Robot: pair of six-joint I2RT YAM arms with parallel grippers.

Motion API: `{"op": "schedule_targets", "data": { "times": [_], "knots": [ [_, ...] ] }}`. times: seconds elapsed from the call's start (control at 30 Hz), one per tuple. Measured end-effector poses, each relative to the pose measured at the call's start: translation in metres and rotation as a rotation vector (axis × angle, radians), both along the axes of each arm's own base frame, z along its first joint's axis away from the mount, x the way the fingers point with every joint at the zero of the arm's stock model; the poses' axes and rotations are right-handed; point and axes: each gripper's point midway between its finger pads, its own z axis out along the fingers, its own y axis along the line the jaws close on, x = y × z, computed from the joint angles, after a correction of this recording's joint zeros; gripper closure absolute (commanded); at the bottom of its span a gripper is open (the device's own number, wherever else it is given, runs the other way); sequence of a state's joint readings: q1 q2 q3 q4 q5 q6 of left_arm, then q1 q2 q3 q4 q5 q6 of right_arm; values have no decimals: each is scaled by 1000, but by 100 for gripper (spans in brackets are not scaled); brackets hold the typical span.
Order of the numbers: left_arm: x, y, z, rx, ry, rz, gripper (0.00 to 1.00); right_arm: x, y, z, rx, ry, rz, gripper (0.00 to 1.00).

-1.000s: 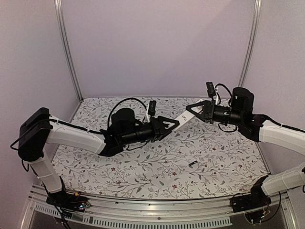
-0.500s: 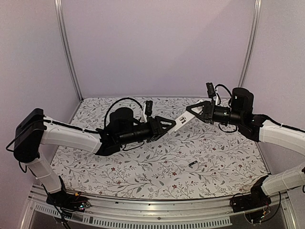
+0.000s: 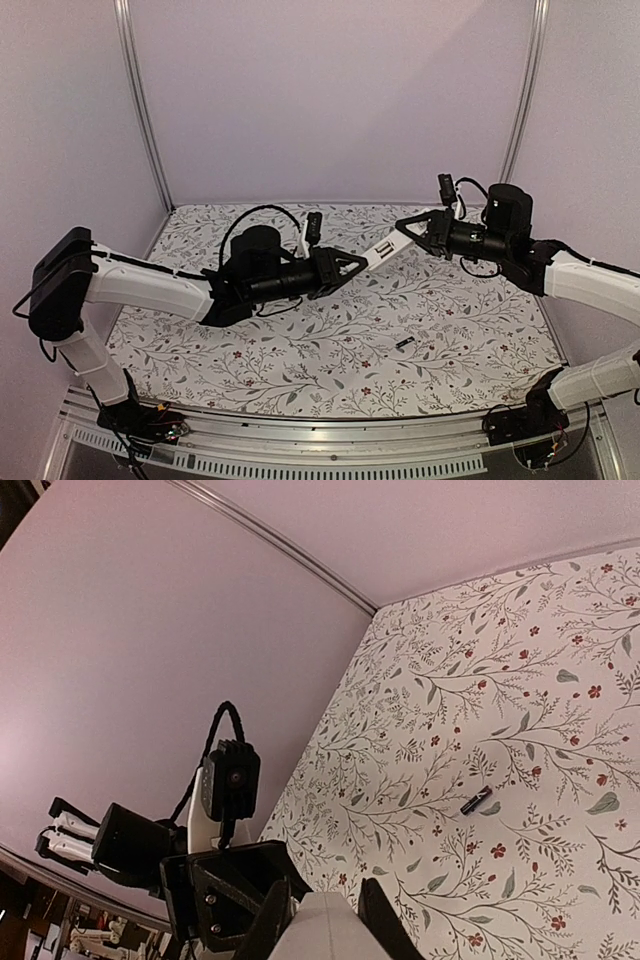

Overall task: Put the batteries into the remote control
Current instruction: Remove the battery cover from the remote control, then place the battery cover at the center of the board.

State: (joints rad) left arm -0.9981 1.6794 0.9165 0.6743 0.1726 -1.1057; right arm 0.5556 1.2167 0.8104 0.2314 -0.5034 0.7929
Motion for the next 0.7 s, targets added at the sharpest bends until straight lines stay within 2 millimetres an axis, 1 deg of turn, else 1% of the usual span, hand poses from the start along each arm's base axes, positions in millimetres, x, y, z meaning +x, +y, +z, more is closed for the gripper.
{"op": "schedule_targets", "data": {
  "times": [0.13,0.2,0.47,0.53,0.6,0.67,0.7],
  "knots": [
    [0,0,2,-7,-7,-1,96,5,-5,-5,-14,13,-27,100],
    [-1,-1,5,-16,-12,-6,100,7,-8,-8,-23,24,-42,100],
    [-9,3,8,-34,-40,-35,100,17,-21,-19,-60,43,-93,100],
    [-12,11,11,-38,-51,-31,100,19,-25,-25,-73,51,-101,100],
    [-14,25,13,-33,-58,-12,98,19,-29,-33,-90,66,-108,100],
    [-12,46,10,-9,-55,30,97,18,-32,-39,-108,76,-107,100],
    [-8,61,5,19,-46,67,96,18,-32,-41,-113,76,-104,100]
  ]
}}
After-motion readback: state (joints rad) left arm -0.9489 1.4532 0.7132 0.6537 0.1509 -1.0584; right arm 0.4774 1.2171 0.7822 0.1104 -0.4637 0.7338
